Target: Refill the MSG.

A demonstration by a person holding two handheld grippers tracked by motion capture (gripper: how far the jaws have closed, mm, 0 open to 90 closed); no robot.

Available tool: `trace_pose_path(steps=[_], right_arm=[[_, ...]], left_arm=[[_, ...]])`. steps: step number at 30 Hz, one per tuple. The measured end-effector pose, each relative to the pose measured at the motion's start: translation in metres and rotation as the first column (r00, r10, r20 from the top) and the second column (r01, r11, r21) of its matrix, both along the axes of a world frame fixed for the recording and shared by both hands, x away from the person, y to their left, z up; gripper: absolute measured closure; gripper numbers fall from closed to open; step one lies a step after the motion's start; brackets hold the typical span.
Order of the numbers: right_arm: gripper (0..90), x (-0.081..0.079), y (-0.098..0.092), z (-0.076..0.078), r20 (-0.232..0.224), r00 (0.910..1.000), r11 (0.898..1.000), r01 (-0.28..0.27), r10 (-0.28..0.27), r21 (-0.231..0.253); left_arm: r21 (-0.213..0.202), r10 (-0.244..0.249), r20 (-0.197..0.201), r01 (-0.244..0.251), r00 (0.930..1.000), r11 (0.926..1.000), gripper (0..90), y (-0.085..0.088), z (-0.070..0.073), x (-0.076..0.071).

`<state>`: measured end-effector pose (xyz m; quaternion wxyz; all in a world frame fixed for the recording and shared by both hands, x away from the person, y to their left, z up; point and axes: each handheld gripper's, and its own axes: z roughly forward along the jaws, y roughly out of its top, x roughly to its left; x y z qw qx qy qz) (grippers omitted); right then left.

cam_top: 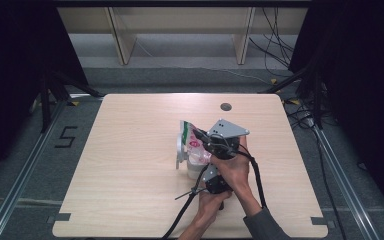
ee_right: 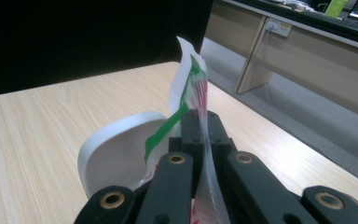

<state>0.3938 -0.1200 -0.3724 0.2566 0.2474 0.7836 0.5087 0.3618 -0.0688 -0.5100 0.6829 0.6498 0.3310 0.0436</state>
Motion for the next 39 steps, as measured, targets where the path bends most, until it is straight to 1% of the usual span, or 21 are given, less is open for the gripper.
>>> trace_pose_path(steps=[5, 7, 9, 10, 11, 12, 14, 15, 18, 21, 23, 24, 26, 27, 29, 30, 31, 33, 36, 37, 39], right_arm=[[90.0, 0.0015, 0.0014, -0.0019, 0.025, 0.9997, 1.000, 0.002, -0.002, -0.012], [90.0, -0.0004, 0.0013, -0.0005, -0.002, 1.0000, 1.000, -0.005, 0.005, -0.004], [90.0, 0.0016, -0.0011, 0.0019, 0.059, 0.9982, 1.000, -0.006, 0.008, -0.023], [90.0, 0.0004, 0.0003, 0.0007, 0.032, 0.9995, 1.000, 0.001, 0.000, -0.007], [90.0, 0.0014, 0.0008, -0.0005, 0.038, 0.9993, 1.000, 0.001, -0.001, -0.019], [90.0, 0.0012, 0.0013, -0.0016, 0.018, 0.9998, 1.000, 0.000, 0.000, -0.017], [90.0, 0.0012, 0.0013, -0.0013, 0.021, 0.9998, 1.000, 0.000, 0.001, -0.015], [90.0, 0.0003, 0.0010, -0.0005, 0.005, 1.0000, 1.000, -0.008, 0.008, -0.006], [90.0, 0.0004, 0.0009, 0.0000, 0.031, 0.9995, 1.000, 0.002, -0.002, -0.005], [90.0, 0.0013, 0.0012, -0.0011, 0.018, 0.9998, 1.000, -0.003, 0.003, -0.021], [90.0, -0.0007, 0.0011, 0.0000, -0.002, 1.0000, 1.000, -0.005, 0.005, -0.001], [90.0, 0.0001, 0.0001, 0.0009, 0.028, 0.9996, 1.000, 0.001, 0.000, -0.006], [90.0, 0.0013, 0.0007, -0.0005, 0.035, 0.9994, 1.000, 0.000, 0.000, -0.019], [90.0, 0.0013, 0.0016, -0.0019, 0.018, 0.9998, 1.000, 0.003, -0.003, -0.015], [90.0, 0.0017, 0.0024, -0.0027, 0.026, 0.9996, 1.000, 0.005, -0.005, -0.020], [90.0, 0.0001, 0.0021, -0.0009, 0.014, 0.9999, 1.000, 0.004, -0.003, -0.010], [90.0, 0.0005, 0.0014, -0.0001, 0.032, 0.9995, 1.000, -0.002, 0.002, -0.010], [90.0, 0.0005, 0.0014, 0.0001, 0.028, 0.9996, 1.000, -0.008, 0.008, -0.007], [90.0, -0.0002, 0.0029, -0.0019, 0.006, 1.0000, 1.000, -0.001, 0.001, -0.011], [90.0, -0.0002, 0.0028, -0.0014, 0.015, 0.9999, 1.000, -0.001, 0.002, -0.016], [90.0, 0.0001, 0.0025, -0.0009, 0.029, 0.9996, 1.000, 0.002, -0.002, -0.007]], left_arm=[[0.000, -0.003, -0.005, 0.003, 1.0000, 1.0000, 79.3, -0.0002, -0.0004, 0.0004], [-0.003, -0.001, -0.002, 0.001, 1.0000, 1.0000, 79.3, 0.0003, 0.0001, 0.0003], [-0.010, 0.002, -0.003, -0.002, 1.0000, 0.9999, 79.2, -0.0002, 0.0005, -0.0005], [-0.007, 0.001, -0.003, -0.001, 1.0000, 1.0000, 79.2, -0.0003, 0.0001, -0.0005], [-0.003, 0.000, -0.003, 0.000, 1.0000, 1.0000, 79.3, -0.0005, -0.0004, -0.0002], [0.000, -0.002, -0.005, 0.002, 1.0000, 1.0000, 79.3, -0.0004, -0.0007, 0.0002], [-0.001, -0.001, -0.004, 0.001, 1.0000, 1.0000, 79.3, 0.0002, -0.0002, 0.0002], [-0.005, 0.001, -0.003, -0.001, 1.0000, 1.0000, 79.2, 0.0004, 0.0002, 0.0002], [-0.010, 0.002, -0.006, -0.002, 1.0000, 0.9999, 79.2, -0.0005, -0.0001, -0.0003], [-0.003, -0.002, -0.005, 0.002, 1.0000, 1.0000, 79.3, -0.0002, -0.0004, 0.0003], [-0.007, 0.001, -0.004, -0.001, 1.0000, 1.0000, 79.3, -0.0001, 0.0003, 0.0000], [-0.012, 0.002, -0.006, -0.002, 1.0000, 0.9999, 79.2, -0.0006, 0.0003, -0.0006], [-0.005, 0.002, -0.004, -0.002, 1.0000, 1.0000, 79.2, -0.0006, -0.0007, -0.0006], [-0.006, -0.002, -0.003, 0.002, 1.0000, 1.0000, 79.2, -0.0006, -0.0013, -0.0002], [-0.009, 0.001, -0.004, -0.001, 1.0000, 1.0000, 79.3, -0.0004, -0.0011, -0.0002], [-0.008, 0.003, -0.004, -0.003, 1.0000, 1.0000, 79.3, 0.0003, -0.0001, -0.0003], [-0.009, 0.002, -0.004, -0.003, 1.0000, 1.0000, 79.3, 0.0004, 0.0000, -0.0002], [-0.010, 0.004, -0.005, -0.004, 1.0000, 0.9999, 79.3, 0.0002, 0.0000, -0.0004], [0.007, 0.016, -0.012, -0.016, 0.9998, 0.9998, 79.2, 0.0006, -0.0002, -0.0009], [0.026, 0.010, -0.008, -0.010, 0.9999, 0.9996, 79.3, 0.0017, 0.0002, -0.0005], [0.024, 0.012, -0.009, -0.012, 0.9999, 0.9997, 79.3, 0.0017, 0.0005, -0.0004]])
